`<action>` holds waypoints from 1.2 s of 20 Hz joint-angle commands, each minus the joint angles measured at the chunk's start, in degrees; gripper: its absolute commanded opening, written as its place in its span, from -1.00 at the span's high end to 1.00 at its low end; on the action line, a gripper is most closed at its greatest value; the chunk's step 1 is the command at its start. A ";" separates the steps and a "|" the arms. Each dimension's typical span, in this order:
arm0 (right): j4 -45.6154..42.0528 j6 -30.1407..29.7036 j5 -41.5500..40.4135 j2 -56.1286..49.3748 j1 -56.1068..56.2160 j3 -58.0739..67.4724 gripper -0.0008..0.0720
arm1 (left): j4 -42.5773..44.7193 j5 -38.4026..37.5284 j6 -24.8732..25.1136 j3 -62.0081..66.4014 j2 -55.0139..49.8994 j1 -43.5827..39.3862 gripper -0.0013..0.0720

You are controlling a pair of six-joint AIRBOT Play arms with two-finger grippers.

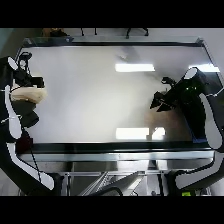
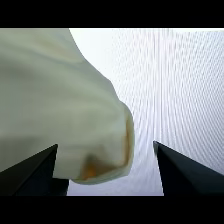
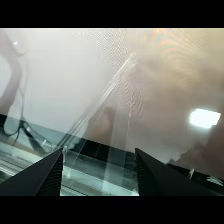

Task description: Fold the shirts.

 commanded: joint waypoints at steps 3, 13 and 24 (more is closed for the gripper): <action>-0.04 -1.01 -0.68 -0.02 0.02 -0.02 -0.35 | -0.33 0.00 0.37 -7.65 3.43 2.86 -0.88; -0.02 -0.57 -1.11 -0.02 0.02 -0.02 -0.36 | -0.26 16.94 5.55 -21.57 3.15 0.46 -0.87; 2.64 -0.63 -4.76 -3.30 0.02 0.00 -0.35 | -0.70 16.76 2.89 -21.51 11.72 -5.33 0.93</action>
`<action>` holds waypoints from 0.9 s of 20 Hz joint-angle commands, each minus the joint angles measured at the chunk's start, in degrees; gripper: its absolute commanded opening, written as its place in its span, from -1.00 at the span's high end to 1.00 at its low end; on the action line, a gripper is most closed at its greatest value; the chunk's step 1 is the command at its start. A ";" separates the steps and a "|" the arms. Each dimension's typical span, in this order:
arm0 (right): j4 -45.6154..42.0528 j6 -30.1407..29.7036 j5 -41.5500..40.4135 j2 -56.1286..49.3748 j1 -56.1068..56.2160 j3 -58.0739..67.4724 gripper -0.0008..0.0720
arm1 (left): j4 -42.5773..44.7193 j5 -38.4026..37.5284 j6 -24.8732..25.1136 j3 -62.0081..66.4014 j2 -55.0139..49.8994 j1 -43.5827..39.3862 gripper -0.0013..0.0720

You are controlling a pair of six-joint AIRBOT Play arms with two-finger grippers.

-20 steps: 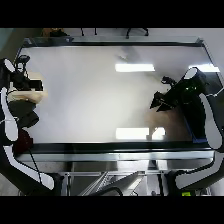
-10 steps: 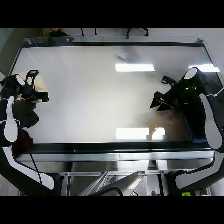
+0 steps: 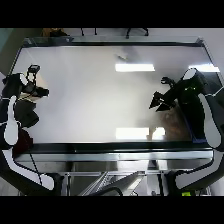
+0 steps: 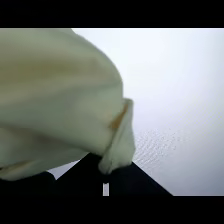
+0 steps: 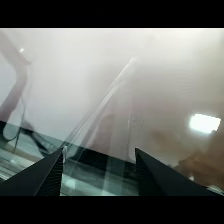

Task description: Fold the shirts.

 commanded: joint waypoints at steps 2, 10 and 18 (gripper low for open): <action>5.42 -3.06 -2.40 -3.34 0.04 0.00 0.46 | -6.14 -5.57 -0.35 1.84 9.44 -8.50 0.93; 7.30 -10.71 -4.42 6.62 -0.09 -1.38 0.92 | -24.98 -15.43 -6.27 15.93 12.15 -35.74 0.93; 7.26 -10.75 -4.55 13.84 -0.09 -9.66 -0.10 | -24.87 -20.37 -13.70 15.96 3.54 -43.54 -0.63</action>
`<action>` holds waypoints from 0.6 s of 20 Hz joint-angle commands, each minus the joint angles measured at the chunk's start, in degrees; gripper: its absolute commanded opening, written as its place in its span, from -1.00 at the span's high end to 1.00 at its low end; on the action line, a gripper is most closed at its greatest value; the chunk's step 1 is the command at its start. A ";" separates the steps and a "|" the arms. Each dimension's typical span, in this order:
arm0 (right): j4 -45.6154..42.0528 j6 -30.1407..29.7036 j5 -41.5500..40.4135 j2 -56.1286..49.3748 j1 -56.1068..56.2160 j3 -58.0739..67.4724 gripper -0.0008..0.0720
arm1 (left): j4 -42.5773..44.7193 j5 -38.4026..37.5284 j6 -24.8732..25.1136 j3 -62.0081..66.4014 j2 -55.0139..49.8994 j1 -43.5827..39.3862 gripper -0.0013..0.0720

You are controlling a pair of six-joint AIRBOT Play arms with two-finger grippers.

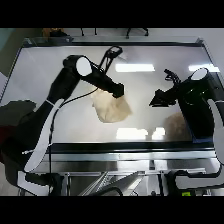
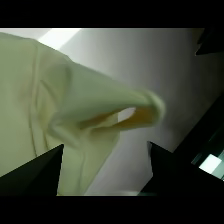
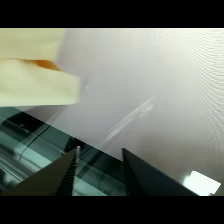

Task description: Fold the shirts.

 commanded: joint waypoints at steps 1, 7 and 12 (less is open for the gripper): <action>-0.04 -0.42 0.42 1.57 -0.04 -1.60 -0.10 | -0.57 -6.29 -2.84 0.20 -0.83 1.57 -0.63; -1.46 -3.04 -7.74 1.31 -0.02 -9.29 -0.11 | -0.85 -13.86 -3.72 -17.73 7.39 14.58 -0.63; 3.41 -6.43 -12.39 -4.33 0.09 -11.82 -0.63 | -13.22 12.26 -0.74 -44.59 16.00 18.36 -0.63</action>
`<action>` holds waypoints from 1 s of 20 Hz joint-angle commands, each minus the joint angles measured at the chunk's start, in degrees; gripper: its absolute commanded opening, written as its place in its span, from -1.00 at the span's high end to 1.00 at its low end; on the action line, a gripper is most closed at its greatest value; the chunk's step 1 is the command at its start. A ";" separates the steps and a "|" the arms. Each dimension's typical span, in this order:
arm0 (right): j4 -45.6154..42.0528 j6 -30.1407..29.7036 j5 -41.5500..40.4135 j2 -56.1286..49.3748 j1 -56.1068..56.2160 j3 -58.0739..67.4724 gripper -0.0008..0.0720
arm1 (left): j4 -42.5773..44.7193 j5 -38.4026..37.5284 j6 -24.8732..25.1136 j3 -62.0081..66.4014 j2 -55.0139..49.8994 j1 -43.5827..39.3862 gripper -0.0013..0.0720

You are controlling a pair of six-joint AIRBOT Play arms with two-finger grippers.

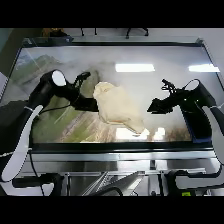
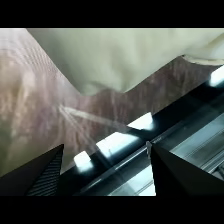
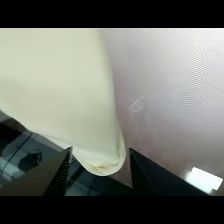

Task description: Fold the shirts.

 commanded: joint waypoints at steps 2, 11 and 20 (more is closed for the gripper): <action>4.55 -2.62 -2.12 -5.09 0.57 -1.40 -0.68 | -7.39 22.64 2.01 -14.05 3.17 4.26 -0.63; 4.68 -3.17 -4.26 -10.36 3.19 -1.49 -0.58 | -8.13 22.93 3.34 1.44 -15.23 6.25 -0.63; 18.21 -11.82 -1.66 -12.94 4.92 -1.27 0.92 | -10.49 19.47 3.52 17.64 -28.70 -1.09 0.92</action>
